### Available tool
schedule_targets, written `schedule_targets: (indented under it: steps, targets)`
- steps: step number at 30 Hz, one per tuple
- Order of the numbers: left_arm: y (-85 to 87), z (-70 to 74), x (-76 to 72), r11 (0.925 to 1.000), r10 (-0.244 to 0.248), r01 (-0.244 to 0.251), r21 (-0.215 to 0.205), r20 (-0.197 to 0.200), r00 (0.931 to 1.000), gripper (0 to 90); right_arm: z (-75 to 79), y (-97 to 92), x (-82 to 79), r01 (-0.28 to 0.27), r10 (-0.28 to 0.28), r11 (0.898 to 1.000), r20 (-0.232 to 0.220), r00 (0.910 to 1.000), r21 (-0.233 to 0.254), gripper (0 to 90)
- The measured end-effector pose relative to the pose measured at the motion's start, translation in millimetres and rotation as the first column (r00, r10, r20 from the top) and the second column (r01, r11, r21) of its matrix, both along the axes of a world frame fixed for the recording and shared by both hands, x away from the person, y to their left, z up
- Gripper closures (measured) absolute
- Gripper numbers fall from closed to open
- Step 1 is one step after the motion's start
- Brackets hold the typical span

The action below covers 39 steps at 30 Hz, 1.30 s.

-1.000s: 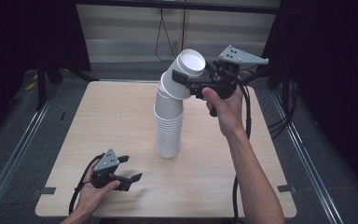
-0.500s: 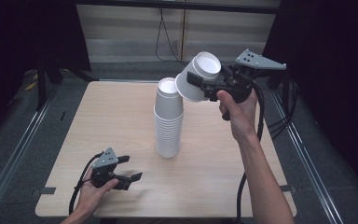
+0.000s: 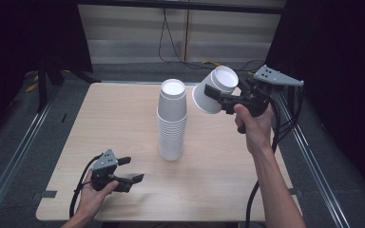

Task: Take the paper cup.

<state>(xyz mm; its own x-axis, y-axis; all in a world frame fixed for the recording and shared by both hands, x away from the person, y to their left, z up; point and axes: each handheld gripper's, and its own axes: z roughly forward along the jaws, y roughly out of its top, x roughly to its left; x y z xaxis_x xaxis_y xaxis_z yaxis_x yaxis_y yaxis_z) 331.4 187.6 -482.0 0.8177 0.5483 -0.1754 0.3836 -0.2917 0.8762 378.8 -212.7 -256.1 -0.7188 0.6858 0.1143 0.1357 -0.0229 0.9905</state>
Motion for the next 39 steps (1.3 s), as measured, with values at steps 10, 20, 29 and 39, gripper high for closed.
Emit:
schedule_targets:
  steps: [10,20,29,39]
  targets:
    - [-10.3,4.2,-0.6,0.9993,-0.036,0.036,-0.011,0.042,0.9985,15.8,-29.7,-7.0,-6.7,-0.026,0.025,0.999,-0.042,0.9988,-0.025,21.1]
    - [-19.7,13.1,-3.7,0.9978,-0.067,0.067,0.004,0.1,0.9928,15.8,-63.0,-5.1,-12.1,-0.056,0.05,0.998,-0.128,0.9906,-0.042,21.1]
    - [-32.8,17.2,-1.4,0.9925,-0.122,0.122,-0.008,0.031,0.9921,15.8,-84.2,-2.0,-22.5,-0.091,0.083,0.995,-0.154,0.9846,-0.048,21.1]
    - [-50.9,37.3,15.1,0.9872,-0.153,0.155,-0.04,0.041,0.9874,15.8,-101.9,8.2,-26.2,-0.155,0.144,0.987,-0.188,0.9715,-0.043,21.2]
